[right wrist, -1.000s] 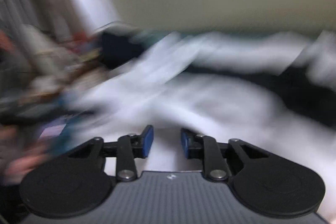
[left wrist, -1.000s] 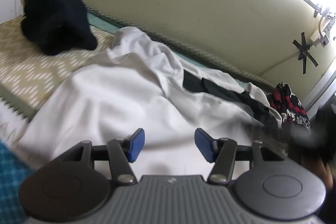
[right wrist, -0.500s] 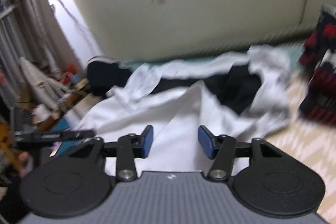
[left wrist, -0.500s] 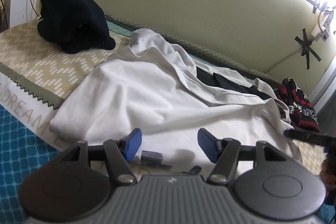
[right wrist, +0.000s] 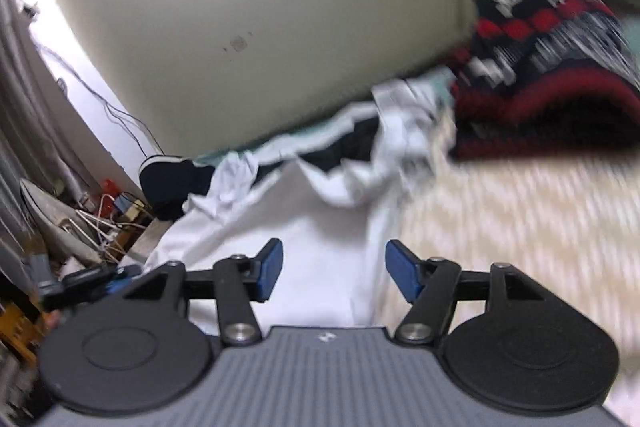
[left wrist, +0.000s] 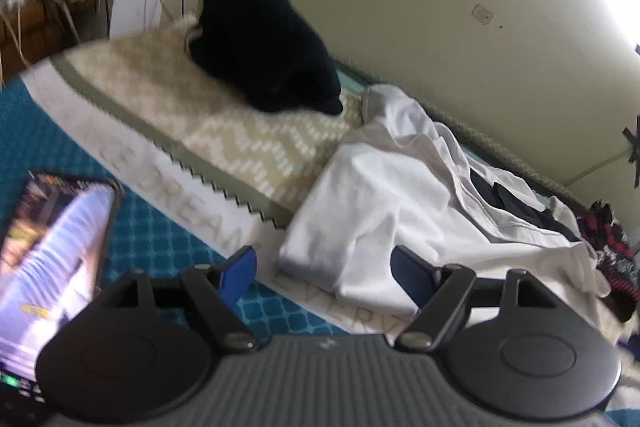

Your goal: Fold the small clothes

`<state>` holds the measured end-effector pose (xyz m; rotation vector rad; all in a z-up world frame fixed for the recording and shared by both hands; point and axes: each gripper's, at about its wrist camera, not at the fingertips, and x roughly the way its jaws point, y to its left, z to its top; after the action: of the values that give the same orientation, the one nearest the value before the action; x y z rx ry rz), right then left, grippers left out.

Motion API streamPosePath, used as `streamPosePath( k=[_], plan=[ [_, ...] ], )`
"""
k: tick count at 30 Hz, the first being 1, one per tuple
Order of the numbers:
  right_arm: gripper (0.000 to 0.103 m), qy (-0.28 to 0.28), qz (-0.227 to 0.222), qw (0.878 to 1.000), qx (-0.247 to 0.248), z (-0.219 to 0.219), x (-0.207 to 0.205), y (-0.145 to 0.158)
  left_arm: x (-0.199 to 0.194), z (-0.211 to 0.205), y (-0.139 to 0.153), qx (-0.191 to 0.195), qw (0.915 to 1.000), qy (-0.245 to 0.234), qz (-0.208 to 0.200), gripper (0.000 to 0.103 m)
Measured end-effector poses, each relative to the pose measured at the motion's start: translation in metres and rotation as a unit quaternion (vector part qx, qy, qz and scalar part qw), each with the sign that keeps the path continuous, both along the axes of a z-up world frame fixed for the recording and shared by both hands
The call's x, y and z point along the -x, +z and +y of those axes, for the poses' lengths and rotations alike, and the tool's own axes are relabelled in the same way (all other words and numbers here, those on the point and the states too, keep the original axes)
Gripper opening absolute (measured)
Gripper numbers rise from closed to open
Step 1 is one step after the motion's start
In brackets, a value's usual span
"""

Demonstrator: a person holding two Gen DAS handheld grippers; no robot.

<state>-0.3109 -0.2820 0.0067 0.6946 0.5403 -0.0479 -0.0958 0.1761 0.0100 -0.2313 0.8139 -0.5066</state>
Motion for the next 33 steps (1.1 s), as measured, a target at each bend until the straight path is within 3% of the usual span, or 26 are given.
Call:
streamPosePath(
  k=[5,8,9,10,11,13,18,23,27,30,33],
  plan=[
    [0.059,-0.01,0.028,0.999,-0.043,0.012,0.019,-0.024,-0.009,-0.015,-0.007,0.008,0.9999,-0.009,0.01,0.076],
    [0.055,-0.001,0.0,0.999,-0.051,0.022,0.003,-0.034,-0.009,-0.025,-0.006,-0.004,1.0,-0.008,0.004,0.074],
    [0.048,-0.002,-0.009,0.999,-0.048,0.025,-0.003,-0.036,-0.009,-0.027,-0.006,-0.008,0.9999,-0.007,0.002,0.059],
    [0.027,0.001,-0.008,0.999,-0.044,0.027,-0.012,-0.038,-0.009,-0.031,-0.005,-0.017,0.9998,-0.006,0.002,0.033],
    [0.015,0.001,0.002,0.999,-0.041,0.027,-0.019,-0.038,-0.009,-0.035,-0.004,-0.032,0.9995,-0.005,0.004,0.019],
    [0.008,0.005,0.004,0.999,-0.041,0.026,-0.021,-0.033,-0.01,-0.037,-0.003,-0.031,0.9993,-0.013,0.016,0.012],
    [0.003,0.014,-0.025,0.999,0.02,0.026,0.029,0.008,0.019,-0.03,0.021,-0.017,0.9978,-0.064,0.003,0.011],
    [0.003,0.014,0.018,0.999,0.05,0.033,0.091,0.02,0.073,-0.017,0.019,-0.042,0.9916,-0.122,0.014,0.011],
    [0.006,0.003,0.079,0.996,0.038,0.032,0.106,-0.014,0.088,-0.011,-0.007,-0.068,0.9916,-0.107,0.024,0.02],
    [0.055,-0.024,0.082,0.992,0.098,0.025,0.105,-0.009,0.09,0.001,0.005,-0.026,0.9966,-0.077,0.005,0.032],
    [0.054,-0.025,0.026,0.987,0.155,0.021,0.093,0.016,0.088,-0.021,0.032,-0.042,0.9946,-0.068,-0.066,0.033]
  ],
)
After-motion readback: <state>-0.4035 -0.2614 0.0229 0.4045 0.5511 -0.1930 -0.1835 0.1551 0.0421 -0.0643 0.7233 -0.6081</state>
